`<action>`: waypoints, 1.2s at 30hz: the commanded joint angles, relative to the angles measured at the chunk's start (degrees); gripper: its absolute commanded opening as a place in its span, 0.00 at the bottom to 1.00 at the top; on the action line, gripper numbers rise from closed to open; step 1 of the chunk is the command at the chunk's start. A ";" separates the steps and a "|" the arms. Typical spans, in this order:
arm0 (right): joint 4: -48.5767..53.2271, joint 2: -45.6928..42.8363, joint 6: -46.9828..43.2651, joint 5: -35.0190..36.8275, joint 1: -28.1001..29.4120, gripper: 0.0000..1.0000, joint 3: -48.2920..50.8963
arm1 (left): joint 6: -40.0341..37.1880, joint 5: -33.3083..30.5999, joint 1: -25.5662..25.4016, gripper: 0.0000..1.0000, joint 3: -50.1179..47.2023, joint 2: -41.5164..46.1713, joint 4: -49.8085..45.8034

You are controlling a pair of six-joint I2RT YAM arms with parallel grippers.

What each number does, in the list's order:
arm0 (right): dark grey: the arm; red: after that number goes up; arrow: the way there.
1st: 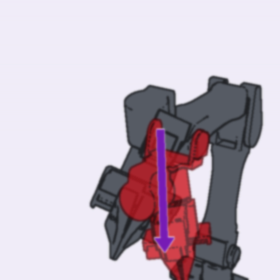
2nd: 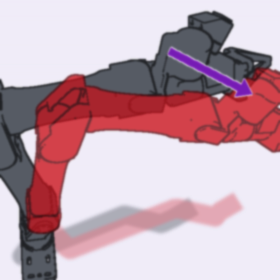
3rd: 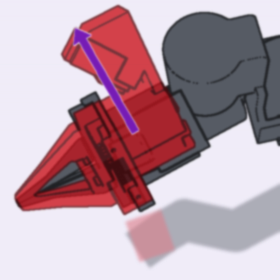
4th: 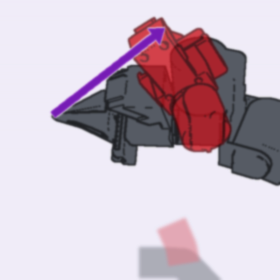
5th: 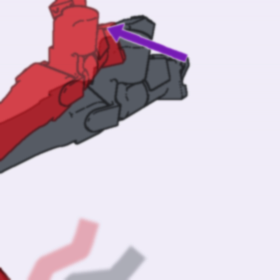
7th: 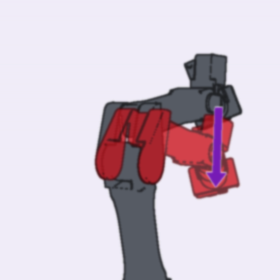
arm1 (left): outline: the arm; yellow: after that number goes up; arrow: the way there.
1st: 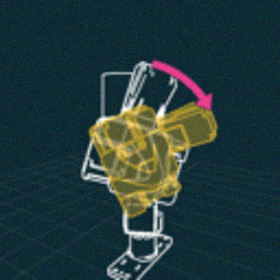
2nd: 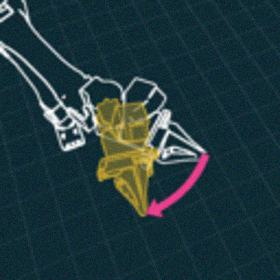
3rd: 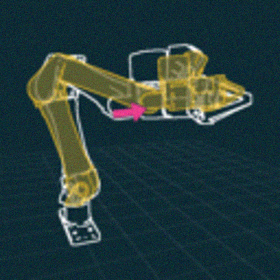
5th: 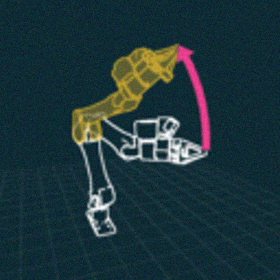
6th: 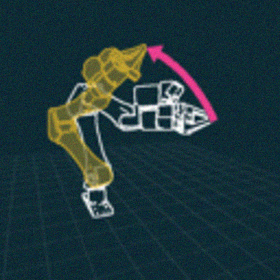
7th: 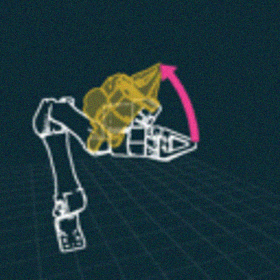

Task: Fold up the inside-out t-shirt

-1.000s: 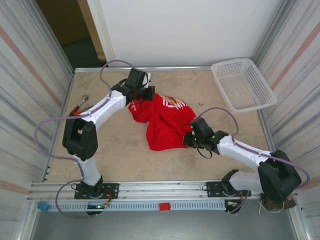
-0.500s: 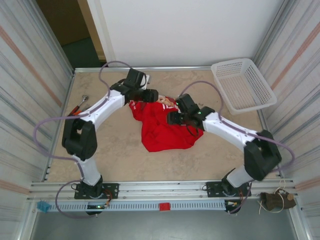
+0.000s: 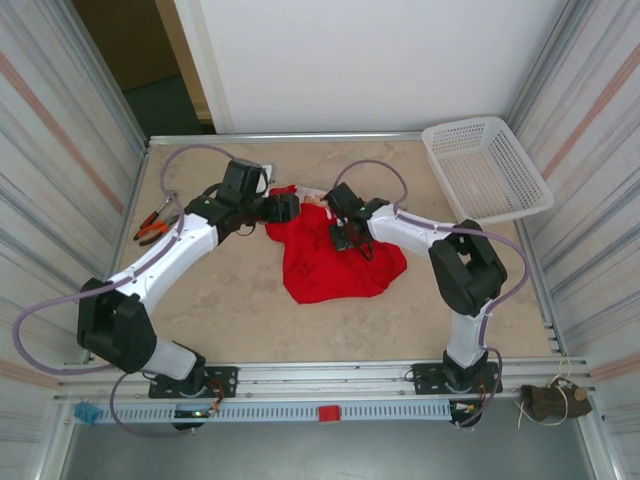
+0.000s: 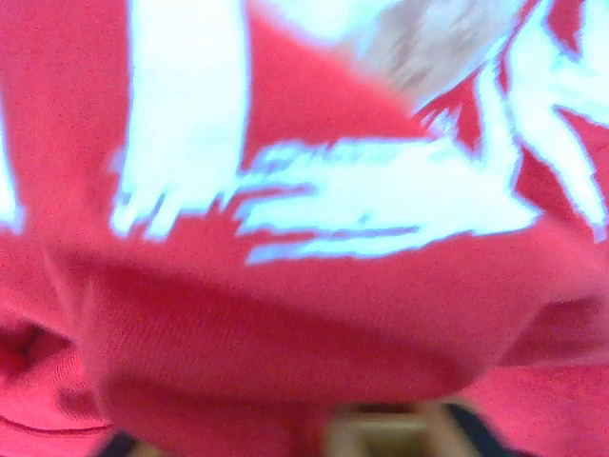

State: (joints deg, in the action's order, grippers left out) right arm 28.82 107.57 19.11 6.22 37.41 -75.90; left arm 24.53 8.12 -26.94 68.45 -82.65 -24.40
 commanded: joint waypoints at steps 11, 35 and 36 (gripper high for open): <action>-1.82 -16.62 3.43 -34.18 -8.82 0.00 0.91 | 1.26 1.43 -6.12 0.73 -2.57 -1.63 8.30; -5.93 -23.73 7.82 -38.53 -12.30 0.00 7.83 | -4.39 -2.22 -8.82 0.00 7.84 -21.49 14.99; -6.73 -23.78 7.99 -39.11 -13.39 0.00 8.43 | -4.40 -0.09 -8.25 0.00 7.70 -20.69 14.74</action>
State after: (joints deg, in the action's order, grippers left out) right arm 23.73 85.76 26.44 -30.57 26.15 -68.84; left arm 22.46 3.42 -35.97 74.15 -104.47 -10.15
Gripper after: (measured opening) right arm 0.049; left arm 0.036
